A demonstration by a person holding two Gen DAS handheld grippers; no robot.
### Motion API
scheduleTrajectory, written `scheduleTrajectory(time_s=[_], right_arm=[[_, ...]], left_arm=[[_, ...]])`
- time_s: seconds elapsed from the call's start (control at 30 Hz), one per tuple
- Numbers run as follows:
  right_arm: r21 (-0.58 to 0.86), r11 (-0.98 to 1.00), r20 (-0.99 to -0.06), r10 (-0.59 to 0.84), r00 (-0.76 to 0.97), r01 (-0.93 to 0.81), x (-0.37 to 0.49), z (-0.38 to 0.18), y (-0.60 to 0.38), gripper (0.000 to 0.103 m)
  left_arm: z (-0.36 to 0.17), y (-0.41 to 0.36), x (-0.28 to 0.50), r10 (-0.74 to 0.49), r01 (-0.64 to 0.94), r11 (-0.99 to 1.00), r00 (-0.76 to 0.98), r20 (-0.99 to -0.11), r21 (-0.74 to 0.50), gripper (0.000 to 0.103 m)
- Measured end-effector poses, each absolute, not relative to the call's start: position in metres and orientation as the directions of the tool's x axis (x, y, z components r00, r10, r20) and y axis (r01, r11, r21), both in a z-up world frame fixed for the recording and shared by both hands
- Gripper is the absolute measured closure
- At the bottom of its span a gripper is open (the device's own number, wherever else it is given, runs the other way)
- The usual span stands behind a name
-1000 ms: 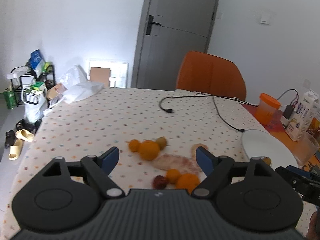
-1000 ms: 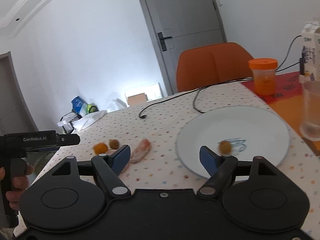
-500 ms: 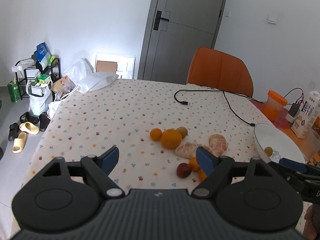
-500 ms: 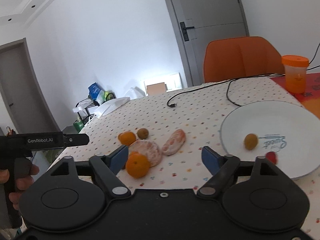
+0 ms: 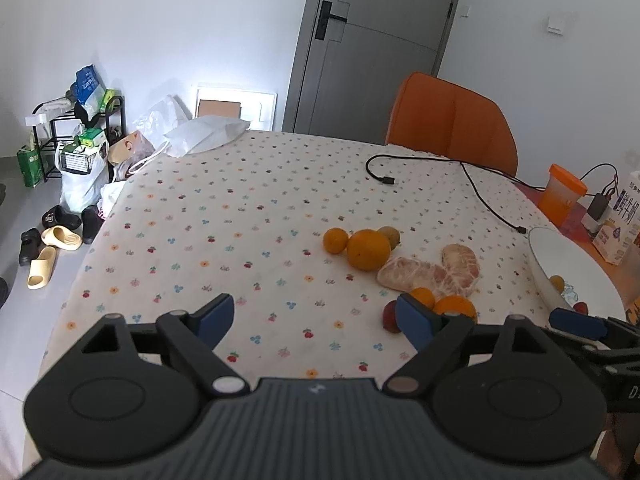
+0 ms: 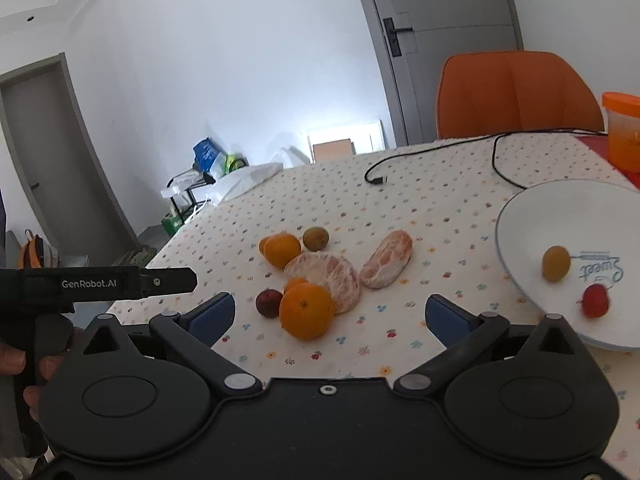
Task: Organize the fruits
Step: 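Move both open grippers back toward the fruit cluster, then grasp a small mandarin with the left gripper while the right gripper grasps the large orange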
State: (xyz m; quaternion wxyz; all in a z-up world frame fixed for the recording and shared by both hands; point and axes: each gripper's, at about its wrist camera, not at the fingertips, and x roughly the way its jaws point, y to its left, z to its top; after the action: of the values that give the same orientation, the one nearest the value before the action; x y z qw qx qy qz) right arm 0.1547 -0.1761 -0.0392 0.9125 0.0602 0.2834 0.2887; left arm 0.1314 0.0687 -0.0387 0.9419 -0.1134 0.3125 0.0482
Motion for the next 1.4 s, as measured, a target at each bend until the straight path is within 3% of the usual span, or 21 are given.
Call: scheduleTrajectory(time_s=[0.2,0.33,0.43,0.7,0.77,0.8,1.13,1.4], right_arm=[[0.277,0.815,-0.492,0.575,0.654,-0.509,0.159,-0.044,-0.169,0.002],[0.28,0.807,-0.51,0.584,0.632,-0.52,0.166,-0.048,-0.162,0.025],[0.286,0.801,-0.522,0.59,0.616,-0.526,0.171,-0.052,-0.157,0.033],[0.308,0.78,-0.531,0.616,0.582,-0.544,0.182,-0.061,-0.144,0.035],[0.316,0.778,-0.538,0.618,0.573,-0.543,0.186,-0.064,-0.142,0.047],[0.323,0.776,-0.541,0.621,0.567,-0.542,0.187,-0.066,-0.142,0.065],[0.332,0.774,-0.52,0.627,0.58,-0.539,0.182,-0.064,-0.161,0.066],[0.34,0.796,-0.498,0.604,0.623,-0.5,0.177,-0.058,-0.187,0.066]], left_arm=[[-0.042,0.074,0.135,0.009,-0.163,0.967,0.795,-0.607,-0.198,0.016],[-0.044,0.076,0.139,0.01,-0.17,0.964,0.79,-0.612,-0.203,0.016],[-0.045,0.076,0.142,0.003,-0.163,0.965,0.789,-0.615,-0.204,0.016],[-0.047,0.073,0.15,0.005,-0.159,0.968,0.783,-0.622,-0.192,0.016],[-0.047,0.071,0.151,0.004,-0.153,0.97,0.784,-0.621,-0.187,0.017],[-0.047,0.07,0.151,0.003,-0.15,0.971,0.785,-0.619,-0.186,0.016],[-0.047,0.048,0.161,-0.035,-0.1,0.977,0.798,-0.602,-0.189,0.02],[-0.051,0.023,0.175,-0.083,-0.032,0.983,0.799,-0.596,-0.181,0.044]])
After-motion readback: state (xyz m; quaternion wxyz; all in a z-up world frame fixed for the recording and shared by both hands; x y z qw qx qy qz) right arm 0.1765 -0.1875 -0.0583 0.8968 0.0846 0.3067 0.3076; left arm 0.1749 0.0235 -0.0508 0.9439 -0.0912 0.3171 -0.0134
